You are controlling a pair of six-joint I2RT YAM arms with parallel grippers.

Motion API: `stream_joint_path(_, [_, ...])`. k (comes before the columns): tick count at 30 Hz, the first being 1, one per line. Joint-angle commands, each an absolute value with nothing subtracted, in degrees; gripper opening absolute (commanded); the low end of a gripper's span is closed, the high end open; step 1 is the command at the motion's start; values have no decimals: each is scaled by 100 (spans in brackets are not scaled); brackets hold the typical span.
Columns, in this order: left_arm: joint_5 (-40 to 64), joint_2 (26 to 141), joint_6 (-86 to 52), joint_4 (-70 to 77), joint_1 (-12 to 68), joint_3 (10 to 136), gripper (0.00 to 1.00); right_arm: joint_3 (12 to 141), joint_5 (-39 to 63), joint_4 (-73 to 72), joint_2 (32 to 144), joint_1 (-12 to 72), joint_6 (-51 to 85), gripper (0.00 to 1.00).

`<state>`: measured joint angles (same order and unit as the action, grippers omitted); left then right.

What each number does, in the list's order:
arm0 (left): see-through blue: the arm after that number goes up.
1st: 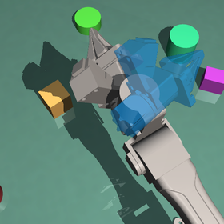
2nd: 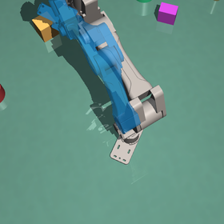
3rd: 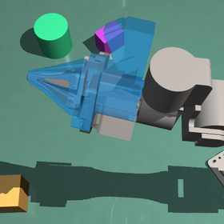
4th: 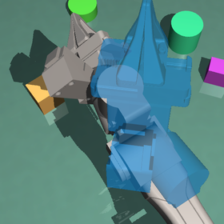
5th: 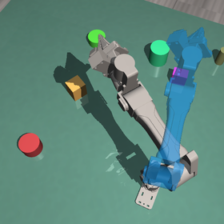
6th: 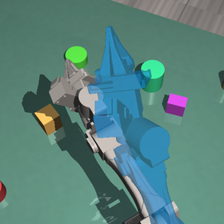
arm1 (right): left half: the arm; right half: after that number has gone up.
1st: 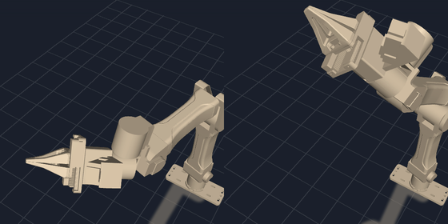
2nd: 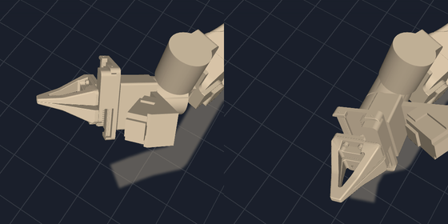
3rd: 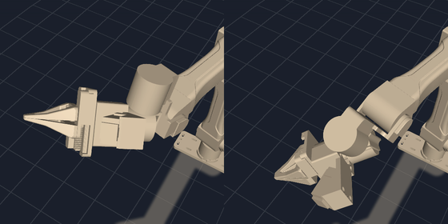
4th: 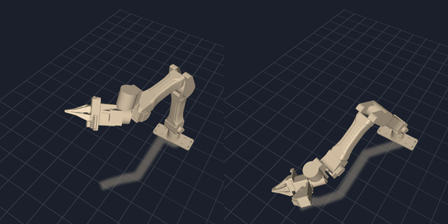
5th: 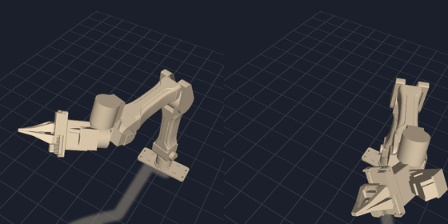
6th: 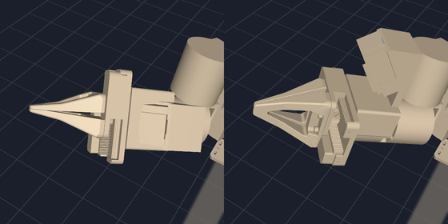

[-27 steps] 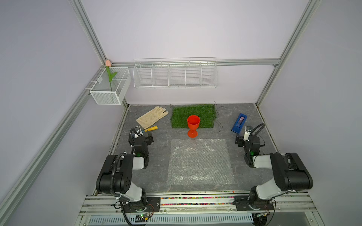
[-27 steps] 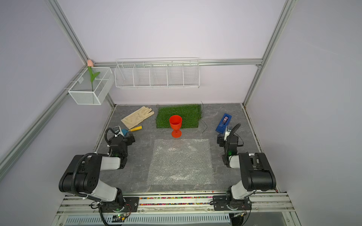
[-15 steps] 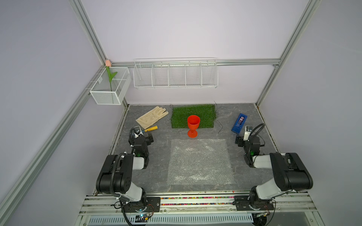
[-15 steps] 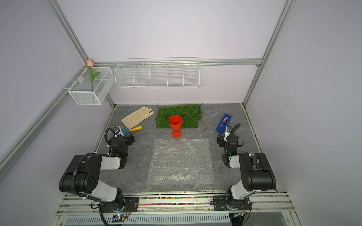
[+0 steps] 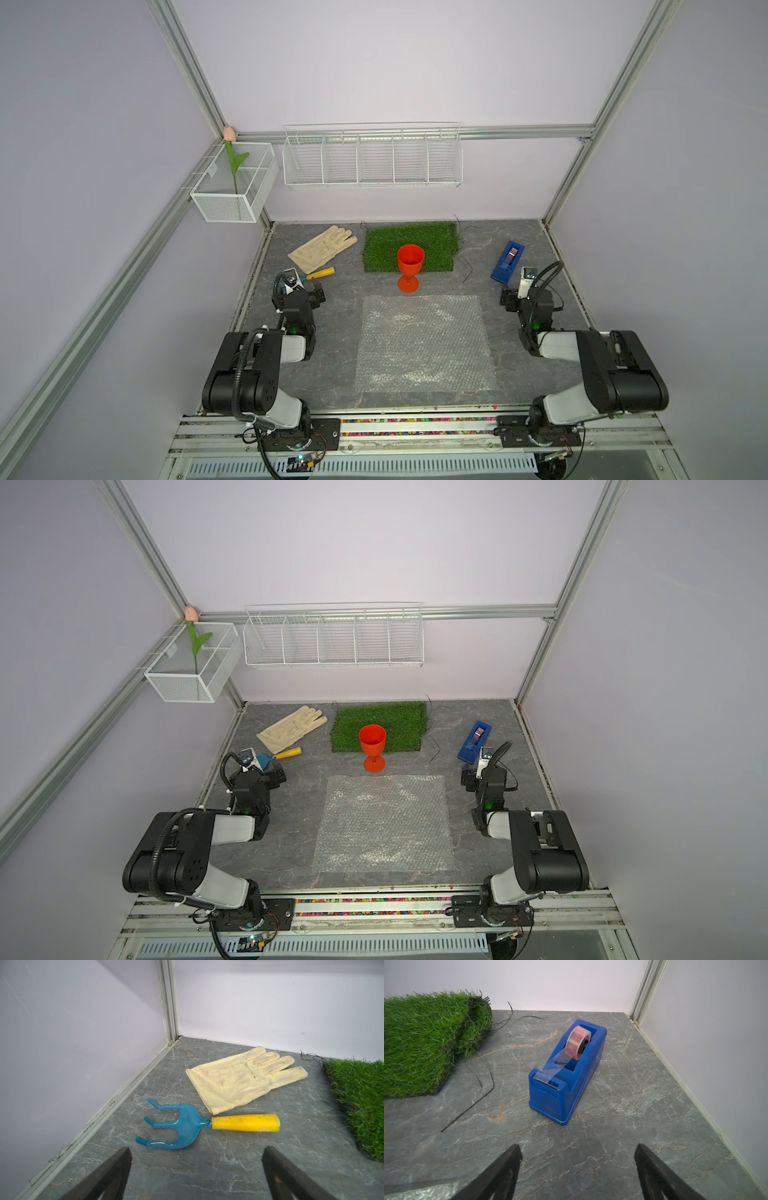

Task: Wrap wine glasses in bubble wrap
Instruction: Pick up the wine glass at the center of the board.

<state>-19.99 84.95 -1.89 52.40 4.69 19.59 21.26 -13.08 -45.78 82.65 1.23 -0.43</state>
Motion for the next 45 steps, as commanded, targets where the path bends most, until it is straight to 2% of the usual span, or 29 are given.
stream_joint_path(1, [-2212, 7824, 170, 4669, 796, 2077, 100, 2478, -1364, -3459, 7413, 149, 25, 89])
stream_joint_path(5, [-2767, 7066, 139, 3495, 1403, 2607, 99, 3193, -777, -1907, 6409, 141, 1057, 89])
stream_joint_path(8, [-2266, 6570, -438, 2890, 1622, 2930, 100, 3856, -135, -831, 6179, 153, 2436, 89])
stream_joint_path(11, [-1680, 6363, -431, 2945, 2196, 3019, 99, 3999, 983, -1116, 6243, 349, 3203, 89])
stream_joint_path(14, [-1027, 6564, -293, 2927, 2763, 3174, 100, 4108, 1357, -1336, 6424, 723, 3593, 89])
stream_joint_path(19, [-450, 7374, -129, 3127, 3565, 3420, 100, 4155, 968, -1717, 6828, 1605, 3253, 89])
stream_joint_path(27, [607, 9028, -31, 3676, 3639, 4126, 98, 3876, 257, -2376, 7314, 2220, 2898, 89])
stream_joint_path(34, [686, 10266, 190, 4484, 3628, 4786, 99, 3841, 1, -2462, 7633, 2361, 2674, 89])
stream_joint_path(45, [970, 11288, 118, 4988, 3386, 5589, 100, 3885, -26, -2462, 7829, 2372, 2555, 89])
